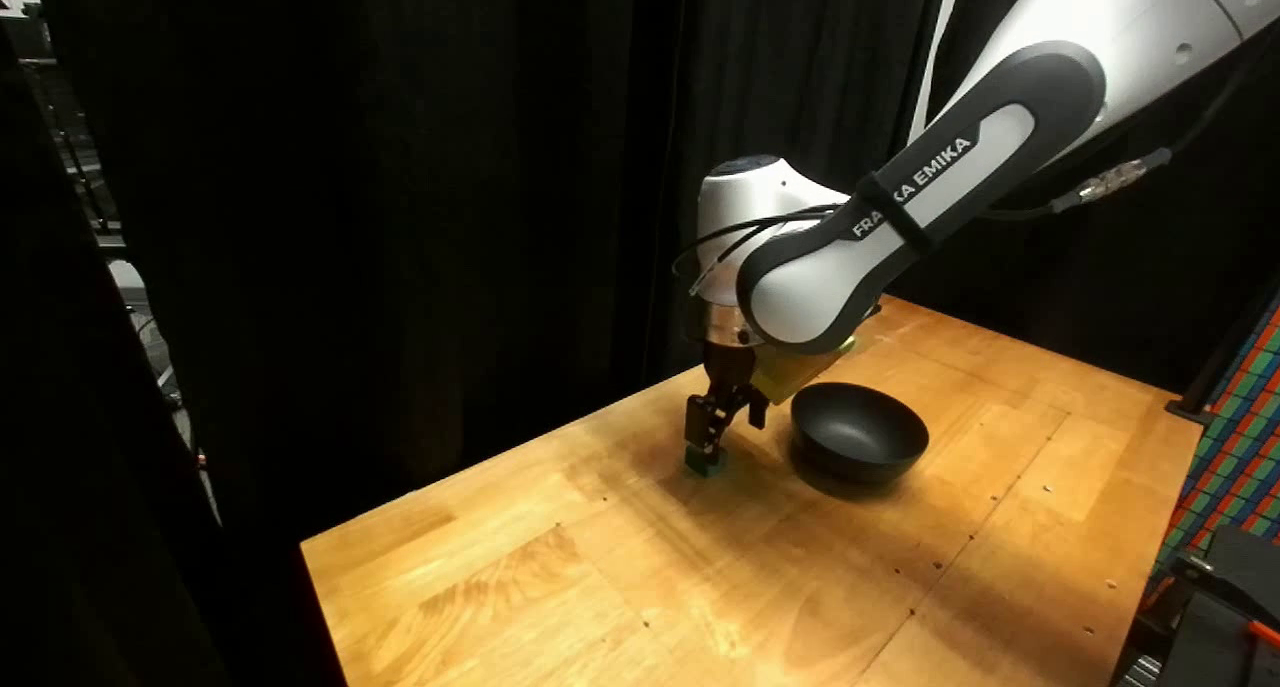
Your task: Put the green cube in the black bowl
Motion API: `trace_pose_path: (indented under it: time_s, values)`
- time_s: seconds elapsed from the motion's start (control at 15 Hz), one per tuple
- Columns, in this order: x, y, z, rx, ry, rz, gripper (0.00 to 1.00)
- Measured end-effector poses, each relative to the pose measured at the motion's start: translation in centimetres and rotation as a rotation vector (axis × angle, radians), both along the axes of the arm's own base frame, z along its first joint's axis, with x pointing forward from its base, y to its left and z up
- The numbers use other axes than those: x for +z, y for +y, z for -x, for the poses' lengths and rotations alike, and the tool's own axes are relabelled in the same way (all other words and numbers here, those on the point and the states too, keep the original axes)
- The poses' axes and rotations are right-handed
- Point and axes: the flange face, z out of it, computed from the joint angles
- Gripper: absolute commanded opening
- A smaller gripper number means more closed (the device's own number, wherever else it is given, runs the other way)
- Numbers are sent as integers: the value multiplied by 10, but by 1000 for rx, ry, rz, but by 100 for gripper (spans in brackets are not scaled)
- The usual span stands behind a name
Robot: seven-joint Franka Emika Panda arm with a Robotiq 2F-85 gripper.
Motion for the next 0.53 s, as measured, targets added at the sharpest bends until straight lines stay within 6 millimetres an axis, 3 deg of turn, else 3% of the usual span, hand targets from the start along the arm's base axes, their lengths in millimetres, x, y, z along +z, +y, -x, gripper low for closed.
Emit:
trace_pose_path:
  time_s: [0.07,0.13,0.53]
  values:
    - [-6,0,-2,-4,4,2,75]
    - [-11,0,-3,-8,8,1,74]
    - [-27,5,-13,-20,4,0,27]
